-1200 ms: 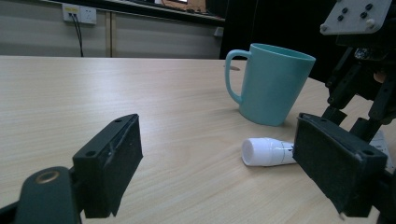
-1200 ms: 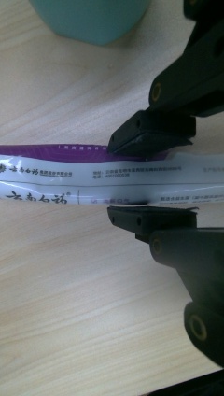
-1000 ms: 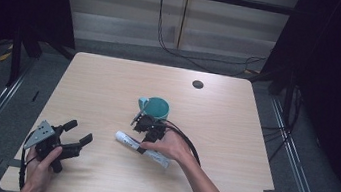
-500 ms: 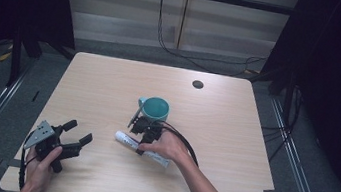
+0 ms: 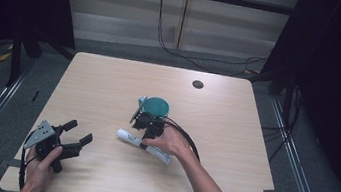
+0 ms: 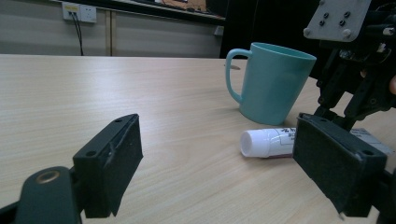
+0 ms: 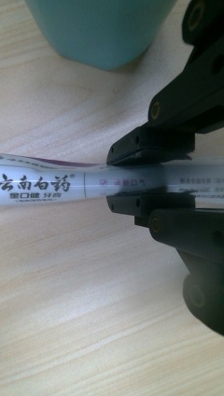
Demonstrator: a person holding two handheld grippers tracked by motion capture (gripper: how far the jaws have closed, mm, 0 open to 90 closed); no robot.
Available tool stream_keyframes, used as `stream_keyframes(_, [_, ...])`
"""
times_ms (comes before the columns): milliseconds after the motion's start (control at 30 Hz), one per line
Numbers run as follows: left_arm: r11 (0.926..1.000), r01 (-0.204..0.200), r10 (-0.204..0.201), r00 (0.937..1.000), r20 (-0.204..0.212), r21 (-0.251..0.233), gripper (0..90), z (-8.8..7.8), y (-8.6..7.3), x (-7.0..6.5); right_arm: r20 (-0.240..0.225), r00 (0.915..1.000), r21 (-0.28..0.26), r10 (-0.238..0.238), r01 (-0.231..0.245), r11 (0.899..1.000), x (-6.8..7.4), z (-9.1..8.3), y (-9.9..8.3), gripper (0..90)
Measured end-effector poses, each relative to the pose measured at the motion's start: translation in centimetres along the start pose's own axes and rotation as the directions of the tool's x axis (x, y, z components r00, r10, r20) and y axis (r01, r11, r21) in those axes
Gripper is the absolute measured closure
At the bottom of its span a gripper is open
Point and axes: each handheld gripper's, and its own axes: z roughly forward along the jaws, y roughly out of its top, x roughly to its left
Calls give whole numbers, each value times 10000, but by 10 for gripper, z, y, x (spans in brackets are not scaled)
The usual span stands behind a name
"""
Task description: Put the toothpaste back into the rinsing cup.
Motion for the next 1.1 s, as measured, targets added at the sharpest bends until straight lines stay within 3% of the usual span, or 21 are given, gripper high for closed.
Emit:
stream_keyframes(233, [10000, 54, -54, 10000, 5, -36, 157, 0, 0, -1, -4, 10000, 138, 70, -70, 9999, -1, 5, 1, 752])
stream_keyframes(867, [10000, 10, -10, 10000, 12, 30, 157, 0, 0, 0, 198, 9998, 1207, 42, -66, 9927, 3, 15, 13, 757])
stream_keyframes(1067, [9999, 112, -112, 9999, 10, 8, 157, 0, 0, 0, 176, 9998, 1253, 9, -31, 9921, 3, 14, 13, 769])
stream_keyframes(1100, [9999, 112, -112, 9999, 13, 5, 157, 0, 0, 0, 376, 9993, 1195, 47, -91, 9928, 3, 14, 13, 770])
